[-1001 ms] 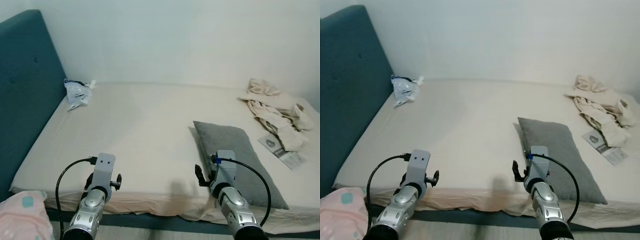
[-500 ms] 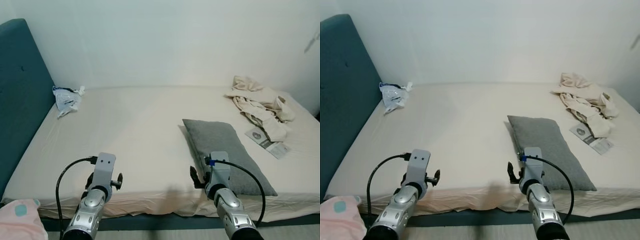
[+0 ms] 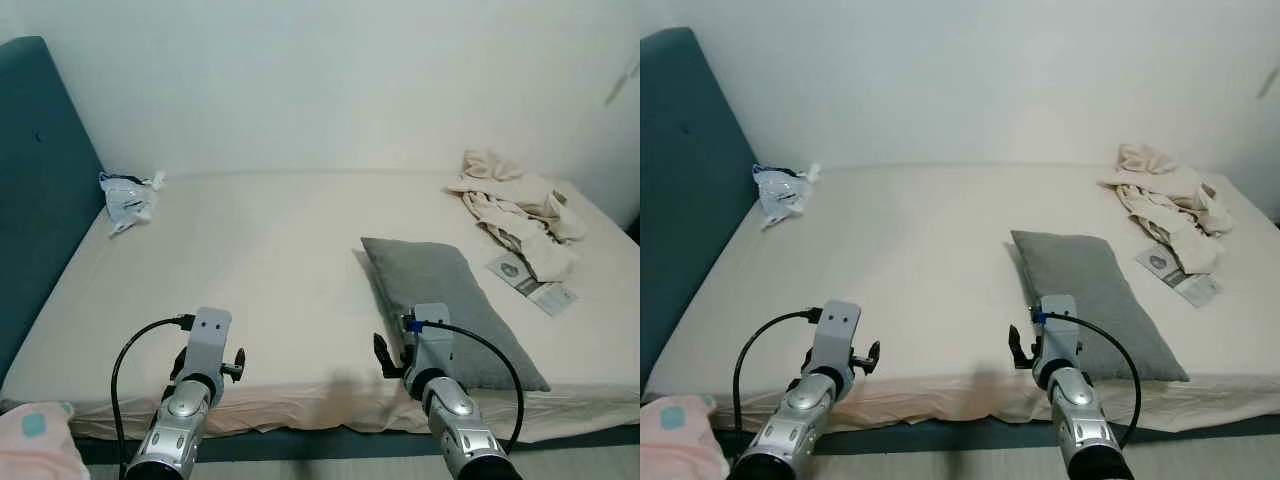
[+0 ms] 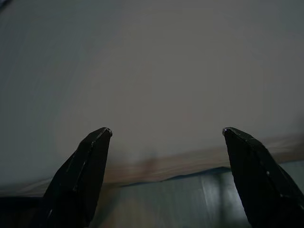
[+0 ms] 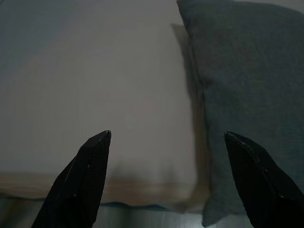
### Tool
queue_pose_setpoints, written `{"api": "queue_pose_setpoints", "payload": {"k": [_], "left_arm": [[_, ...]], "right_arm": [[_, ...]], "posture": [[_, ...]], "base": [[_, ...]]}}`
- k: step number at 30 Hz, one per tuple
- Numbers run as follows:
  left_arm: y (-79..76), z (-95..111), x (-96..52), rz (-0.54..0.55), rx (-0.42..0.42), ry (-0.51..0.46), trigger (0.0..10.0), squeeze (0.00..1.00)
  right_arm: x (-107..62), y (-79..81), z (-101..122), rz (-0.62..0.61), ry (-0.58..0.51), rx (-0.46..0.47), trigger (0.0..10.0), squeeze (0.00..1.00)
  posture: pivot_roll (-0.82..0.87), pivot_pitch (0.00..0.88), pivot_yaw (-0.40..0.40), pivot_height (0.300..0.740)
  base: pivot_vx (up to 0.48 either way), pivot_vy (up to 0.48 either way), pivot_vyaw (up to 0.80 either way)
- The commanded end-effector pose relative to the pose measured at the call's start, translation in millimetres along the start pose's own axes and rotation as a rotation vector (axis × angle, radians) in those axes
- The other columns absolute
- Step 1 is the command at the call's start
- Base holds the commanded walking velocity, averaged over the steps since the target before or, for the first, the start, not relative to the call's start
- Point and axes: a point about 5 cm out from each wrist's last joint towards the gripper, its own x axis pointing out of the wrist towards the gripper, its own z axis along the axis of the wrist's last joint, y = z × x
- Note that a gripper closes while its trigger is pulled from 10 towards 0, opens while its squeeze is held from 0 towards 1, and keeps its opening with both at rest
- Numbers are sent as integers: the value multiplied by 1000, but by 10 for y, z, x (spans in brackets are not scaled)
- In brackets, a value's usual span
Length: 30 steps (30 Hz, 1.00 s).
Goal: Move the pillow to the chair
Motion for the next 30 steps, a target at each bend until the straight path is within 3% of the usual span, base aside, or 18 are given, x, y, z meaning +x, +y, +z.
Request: {"api": "queue_pose_setpoints", "payload": {"k": [1, 18, 30], "left_arm": [[-32, -11, -4, -4, 1, 8, 10000, 0], [-14, -53, -16, 24, -42, 31, 10000, 0], [12, -27, 5, 33, -10, 21, 10000, 0]], "right_arm": [[-17, 0, -46, -1, 11, -12, 10000, 0], [-45, 21, -106, 18, 44, -12, 10000, 0], [-24, 62, -90, 16, 46, -68, 10000, 0]], "posture": [[-78, 63, -34, 740], [-77, 62, -49, 740], [-79, 72, -43, 740]], "base": [[0, -352, 0], [0, 0, 0], [0, 0, 0]]}}
